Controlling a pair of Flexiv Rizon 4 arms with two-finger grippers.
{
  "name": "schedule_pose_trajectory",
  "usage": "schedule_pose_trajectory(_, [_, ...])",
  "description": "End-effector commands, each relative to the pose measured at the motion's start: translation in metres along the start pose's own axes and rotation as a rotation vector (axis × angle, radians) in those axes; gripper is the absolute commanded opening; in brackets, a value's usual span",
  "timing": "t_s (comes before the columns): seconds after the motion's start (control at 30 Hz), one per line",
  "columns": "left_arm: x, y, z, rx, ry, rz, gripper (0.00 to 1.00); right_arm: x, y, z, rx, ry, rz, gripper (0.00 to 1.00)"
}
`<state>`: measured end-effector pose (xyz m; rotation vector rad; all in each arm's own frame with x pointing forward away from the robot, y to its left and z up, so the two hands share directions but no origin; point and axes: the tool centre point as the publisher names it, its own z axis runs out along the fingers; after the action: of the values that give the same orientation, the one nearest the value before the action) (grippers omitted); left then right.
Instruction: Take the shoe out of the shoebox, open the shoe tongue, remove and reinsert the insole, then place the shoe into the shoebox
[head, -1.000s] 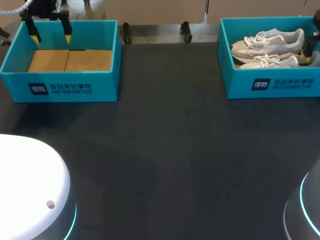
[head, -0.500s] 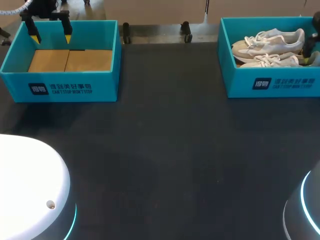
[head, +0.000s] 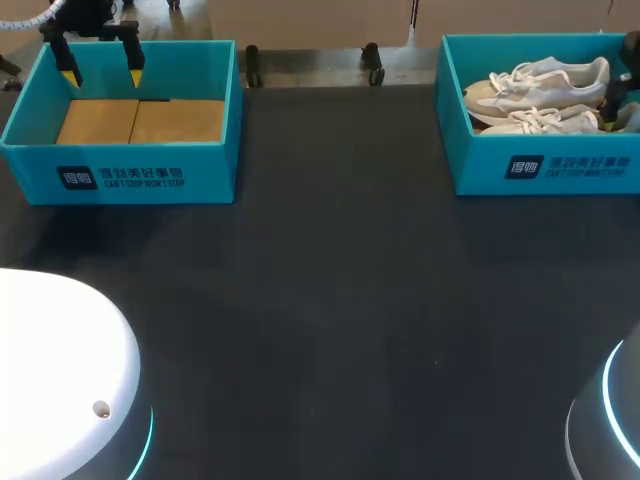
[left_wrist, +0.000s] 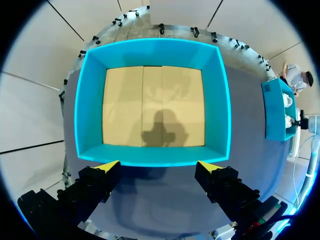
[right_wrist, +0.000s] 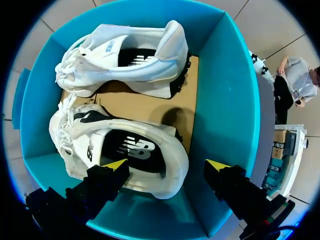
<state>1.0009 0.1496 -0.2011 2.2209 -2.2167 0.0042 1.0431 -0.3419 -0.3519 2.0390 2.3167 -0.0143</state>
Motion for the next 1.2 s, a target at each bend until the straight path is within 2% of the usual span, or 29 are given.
schedule_pose_trajectory(0.03, [0.0,0.0,-0.001,0.0,-0.002,0.001,1.0,-0.008,-0.004,0.012,0.005,0.005,0.005,1.0])
schedule_pose_trajectory(0.63, [0.0,0.0,-0.001,0.0,-0.002,0.001,1.0,-0.002,-0.006,0.031,0.041,0.006,0.031,1.0])
schedule_pose_trajectory(0.97, [0.0,0.0,-0.001,0.0,-0.002,0.001,1.0,-0.016,-0.005,0.015,0.004,-0.023,0.051,0.98])
schedule_pose_trajectory(1.1, [0.0,0.0,-0.001,0.0,-0.002,0.001,1.0,-0.017,-0.002,0.02,0.016,-0.027,0.051,0.93])
schedule_pose_trajectory(1.2, [0.0,0.0,-0.001,0.0,-0.002,0.001,1.0,-0.015,-0.001,0.025,0.029,-0.024,0.053,0.81])
